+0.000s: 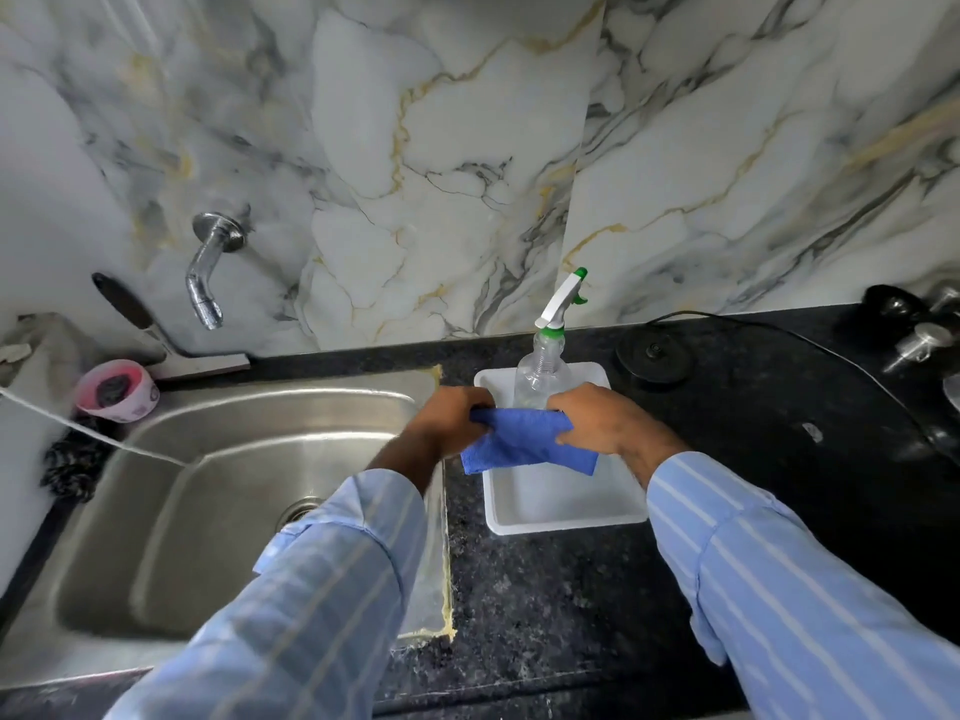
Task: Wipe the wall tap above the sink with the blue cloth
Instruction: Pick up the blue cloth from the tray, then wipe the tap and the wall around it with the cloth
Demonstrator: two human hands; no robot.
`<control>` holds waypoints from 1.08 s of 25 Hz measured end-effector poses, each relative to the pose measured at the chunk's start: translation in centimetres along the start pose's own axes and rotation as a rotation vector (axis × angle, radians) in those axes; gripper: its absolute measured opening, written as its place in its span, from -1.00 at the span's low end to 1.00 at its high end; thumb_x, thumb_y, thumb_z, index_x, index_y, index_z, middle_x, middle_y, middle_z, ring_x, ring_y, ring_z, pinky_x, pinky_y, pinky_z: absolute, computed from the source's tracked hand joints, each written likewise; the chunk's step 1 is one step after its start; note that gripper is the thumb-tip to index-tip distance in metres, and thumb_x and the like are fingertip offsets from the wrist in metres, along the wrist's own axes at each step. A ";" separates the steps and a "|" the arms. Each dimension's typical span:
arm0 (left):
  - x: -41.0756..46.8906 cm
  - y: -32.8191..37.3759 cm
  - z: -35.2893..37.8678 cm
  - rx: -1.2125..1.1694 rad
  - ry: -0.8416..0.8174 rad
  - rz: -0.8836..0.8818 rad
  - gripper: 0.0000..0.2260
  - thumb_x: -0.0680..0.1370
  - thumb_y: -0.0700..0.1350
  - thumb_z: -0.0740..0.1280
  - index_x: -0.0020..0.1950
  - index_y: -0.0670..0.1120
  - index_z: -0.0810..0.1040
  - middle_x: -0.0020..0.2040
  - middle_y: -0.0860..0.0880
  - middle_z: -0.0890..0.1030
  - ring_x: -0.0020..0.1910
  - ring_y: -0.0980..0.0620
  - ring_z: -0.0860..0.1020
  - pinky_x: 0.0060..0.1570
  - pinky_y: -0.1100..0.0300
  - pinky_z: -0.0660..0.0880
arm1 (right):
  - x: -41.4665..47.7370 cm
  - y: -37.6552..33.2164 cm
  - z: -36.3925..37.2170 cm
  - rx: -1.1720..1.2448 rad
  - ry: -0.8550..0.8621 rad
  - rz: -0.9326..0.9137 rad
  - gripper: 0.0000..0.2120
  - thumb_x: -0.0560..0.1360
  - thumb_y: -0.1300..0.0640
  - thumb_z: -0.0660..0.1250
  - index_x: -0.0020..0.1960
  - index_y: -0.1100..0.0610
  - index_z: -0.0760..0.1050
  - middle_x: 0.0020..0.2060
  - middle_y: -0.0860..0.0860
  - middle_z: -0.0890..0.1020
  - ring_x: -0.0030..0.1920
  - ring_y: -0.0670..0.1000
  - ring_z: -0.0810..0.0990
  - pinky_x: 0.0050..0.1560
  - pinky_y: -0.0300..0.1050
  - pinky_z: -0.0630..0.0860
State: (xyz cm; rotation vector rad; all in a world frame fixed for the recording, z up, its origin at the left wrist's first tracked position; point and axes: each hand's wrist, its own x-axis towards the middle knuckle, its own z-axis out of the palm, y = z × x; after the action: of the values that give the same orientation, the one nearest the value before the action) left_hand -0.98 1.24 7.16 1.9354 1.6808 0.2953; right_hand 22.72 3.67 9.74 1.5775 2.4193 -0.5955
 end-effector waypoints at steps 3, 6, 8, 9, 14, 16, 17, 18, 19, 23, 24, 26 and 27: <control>-2.1 -0.6 -5.1 -0.055 0.121 0.006 -0.78 0.50 -0.23 0.50 0.14 -0.13 0.72 -0.01 -0.06 0.72 -0.01 -0.06 0.63 -0.03 0.19 0.54 | -0.4 -3.5 -4.1 -0.038 0.087 -0.089 -0.77 0.44 -0.04 0.39 0.02 0.06 0.57 -0.18 0.00 0.57 -0.19 0.07 0.55 -0.28 -0.15 0.42; -4.1 -1.6 -11.1 -0.092 0.265 0.006 -0.84 0.50 -0.15 0.55 0.07 -0.09 0.74 -0.11 0.00 0.68 -0.09 0.04 0.57 -0.16 0.36 0.43 | -0.2 -7.2 -7.8 -0.010 0.171 -0.150 -0.77 0.40 -0.04 0.43 -0.27 0.06 0.44 -0.35 -0.03 0.50 -0.27 0.06 0.52 -0.29 -0.06 0.42; -5.4 -2.6 -15.2 -0.090 0.351 -0.003 -0.83 0.49 -0.12 0.57 0.06 -0.08 0.74 -0.12 0.01 0.67 -0.10 0.04 0.56 -0.10 0.27 0.46 | 0.3 -9.8 -10.3 0.029 0.245 -0.190 -0.69 0.40 -0.06 0.45 -0.34 0.05 0.40 -0.39 -0.03 0.49 -0.31 0.06 0.50 -0.33 -0.07 0.39; -6.1 -3.2 -17.1 -0.093 0.392 -0.007 -0.83 0.49 -0.13 0.57 0.06 -0.09 0.74 -0.12 0.01 0.67 -0.10 0.05 0.56 -0.07 0.24 0.47 | 0.8 -11.2 -11.4 0.055 0.280 -0.221 -0.69 0.43 -0.06 0.45 -0.35 0.03 0.41 -0.40 -0.04 0.49 -0.32 0.05 0.49 -0.34 -0.09 0.38; -9.4 -8.0 -25.7 -0.114 0.592 -0.027 -0.80 0.52 -0.26 0.52 0.14 -0.14 0.74 -0.08 0.02 0.67 -0.09 0.05 0.57 -0.22 0.58 0.39 | 4.3 -20.1 -15.9 0.175 0.403 -0.334 -0.77 0.54 -0.01 0.36 -0.18 0.13 0.52 -0.35 -0.03 0.51 -0.26 0.07 0.52 -0.24 -0.09 0.42; -10.4 -10.7 -29.1 -0.109 0.656 -0.057 -0.78 0.52 -0.26 0.52 0.16 -0.13 0.74 -0.05 0.02 0.68 -0.07 0.04 0.59 -0.18 0.52 0.39 | 6.4 -23.9 -17.2 0.238 0.456 -0.378 -0.79 0.55 0.01 0.35 -0.03 0.17 0.59 -0.25 0.03 0.59 -0.17 0.11 0.59 -0.13 -0.06 0.49; -10.6 -12.1 -30.5 -0.126 0.687 -0.075 -0.78 0.51 -0.25 0.52 0.14 -0.11 0.74 -0.06 0.02 0.69 -0.09 0.03 0.60 -0.18 0.50 0.41 | 7.6 -25.5 -17.6 0.277 0.483 -0.388 -0.78 0.54 0.02 0.37 0.00 0.17 0.61 -0.21 0.06 0.63 -0.16 0.12 0.60 -0.10 -0.04 0.51; -10.8 -13.6 -31.9 -0.144 0.716 -0.094 -0.80 0.51 -0.25 0.53 0.11 -0.08 0.74 -0.10 0.04 0.68 -0.14 0.02 0.60 -0.22 0.50 0.43 | 8.7 -27.2 -18.0 0.317 0.511 -0.391 -0.77 0.52 0.01 0.39 0.00 0.18 0.61 -0.20 0.09 0.64 -0.17 0.12 0.59 -0.10 -0.03 0.52; -10.9 -15.0 -33.1 -0.159 0.739 -0.111 -0.81 0.50 -0.25 0.53 0.07 -0.04 0.74 -0.14 0.07 0.67 -0.18 0.03 0.60 -0.26 0.51 0.45 | 10.0 -28.7 -18.2 0.355 0.542 -0.388 -0.77 0.50 0.01 0.41 -0.04 0.19 0.61 -0.23 0.09 0.64 -0.22 0.12 0.57 -0.16 -0.04 0.50; -9.2 -20.6 -37.5 -0.179 0.787 -0.132 -0.83 0.48 -0.14 0.58 -0.04 0.09 0.66 -0.20 0.19 0.64 -0.29 0.12 0.60 -0.26 0.38 0.50 | 16.0 -33.9 -18.8 0.475 0.628 -0.315 -0.83 0.44 0.00 0.48 -0.18 0.07 0.57 -0.36 -0.06 0.56 -0.32 -0.02 0.49 -0.29 -0.18 0.41; -8.3 -21.7 -38.1 -0.177 0.787 -0.133 -0.83 0.48 -0.12 0.59 -0.04 0.08 0.67 -0.20 0.18 0.65 -0.30 0.16 0.60 -0.25 0.38 0.50 | 17.5 -34.7 -18.8 0.499 0.644 -0.286 -0.87 0.45 0.02 0.48 -0.17 0.05 0.58 -0.38 -0.09 0.53 -0.32 -0.02 0.49 -0.29 -0.19 0.40; -5.7 -23.9 -39.0 -0.163 0.772 -0.143 -0.85 0.49 -0.11 0.58 0.01 0.03 0.70 -0.19 0.13 0.65 -0.30 0.16 0.59 -0.26 0.41 0.47 | 20.8 -35.6 -18.2 0.539 0.665 -0.208 -0.87 0.47 0.09 0.44 -0.12 0.16 0.61 -0.35 -0.02 0.56 -0.28 0.02 0.50 -0.25 -0.17 0.41; -4.4 -24.7 -39.1 -0.151 0.761 -0.152 -0.86 0.50 -0.12 0.57 0.03 0.00 0.71 -0.18 0.11 0.65 -0.29 0.12 0.59 -0.26 0.41 0.46 | 22.2 -35.9 -17.6 0.543 0.672 -0.173 -0.85 0.48 0.13 0.41 -0.12 0.23 0.60 -0.31 0.05 0.58 -0.26 0.04 0.50 -0.23 -0.13 0.42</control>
State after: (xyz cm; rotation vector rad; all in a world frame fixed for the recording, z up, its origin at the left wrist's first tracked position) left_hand -42.33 8.74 26.87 1.6629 2.1640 1.1760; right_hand -18.09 17.10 25.49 2.0454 3.0932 -0.9391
